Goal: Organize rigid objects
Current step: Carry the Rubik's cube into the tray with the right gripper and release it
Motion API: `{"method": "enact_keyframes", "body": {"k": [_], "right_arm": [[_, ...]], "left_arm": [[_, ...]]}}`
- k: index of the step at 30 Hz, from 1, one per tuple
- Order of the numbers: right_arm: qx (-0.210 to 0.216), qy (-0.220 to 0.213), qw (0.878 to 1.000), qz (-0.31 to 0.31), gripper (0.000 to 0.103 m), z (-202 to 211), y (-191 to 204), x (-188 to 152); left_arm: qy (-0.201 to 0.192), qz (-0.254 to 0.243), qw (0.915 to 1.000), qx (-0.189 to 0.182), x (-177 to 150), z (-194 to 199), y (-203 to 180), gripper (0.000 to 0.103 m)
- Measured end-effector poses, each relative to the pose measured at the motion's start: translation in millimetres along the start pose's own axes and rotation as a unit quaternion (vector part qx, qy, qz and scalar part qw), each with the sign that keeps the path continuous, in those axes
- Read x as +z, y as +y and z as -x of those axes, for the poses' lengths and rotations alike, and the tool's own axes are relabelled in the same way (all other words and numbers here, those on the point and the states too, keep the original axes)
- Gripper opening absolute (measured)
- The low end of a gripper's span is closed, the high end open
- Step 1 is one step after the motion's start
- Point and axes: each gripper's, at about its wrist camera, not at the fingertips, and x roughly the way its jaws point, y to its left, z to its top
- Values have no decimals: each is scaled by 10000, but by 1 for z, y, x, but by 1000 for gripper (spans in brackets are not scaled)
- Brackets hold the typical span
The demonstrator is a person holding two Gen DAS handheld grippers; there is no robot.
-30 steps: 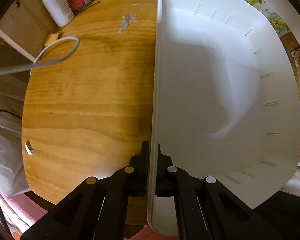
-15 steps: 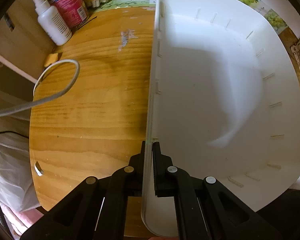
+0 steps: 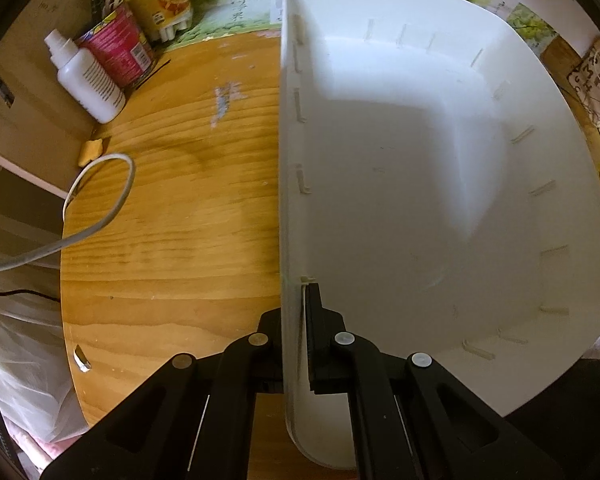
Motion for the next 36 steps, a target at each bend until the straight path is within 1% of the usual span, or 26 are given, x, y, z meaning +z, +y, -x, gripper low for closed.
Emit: {"method": "enact_keyframes", "body": {"k": [4,9,13,17,20,30,32,36], "right_arm": [[77,150,9997,176,61,-6,8,1],[216,496,9978,378,61,-19,17,-1],[309,734,9954,524,61,-29,25,-3],[366,993,9922,665,61,-39,32,-6],[337,1152,9902,711,61,-45,33,-9],[119,1542,9844,836,62,-58,31,-21],[81,1602,9832,872,62,-60,32,-24],[144,1610,9824,931,63,-60,35,-28]], "left_arm": [[9,-27,10000,-35,-6,5,-5,3],[98,6,9999,-95,-8,3,-6,3],[126,-29,9999,-112,-17,9,-13,3],[168,-95,9998,-53,-24,10,-18,3],[168,-41,9998,-101,-28,10,-18,3],[181,5,9998,-70,-40,14,-20,4],[186,5,9998,-59,-45,16,-21,4],[181,-6,9998,-31,-56,19,-22,4]]}}
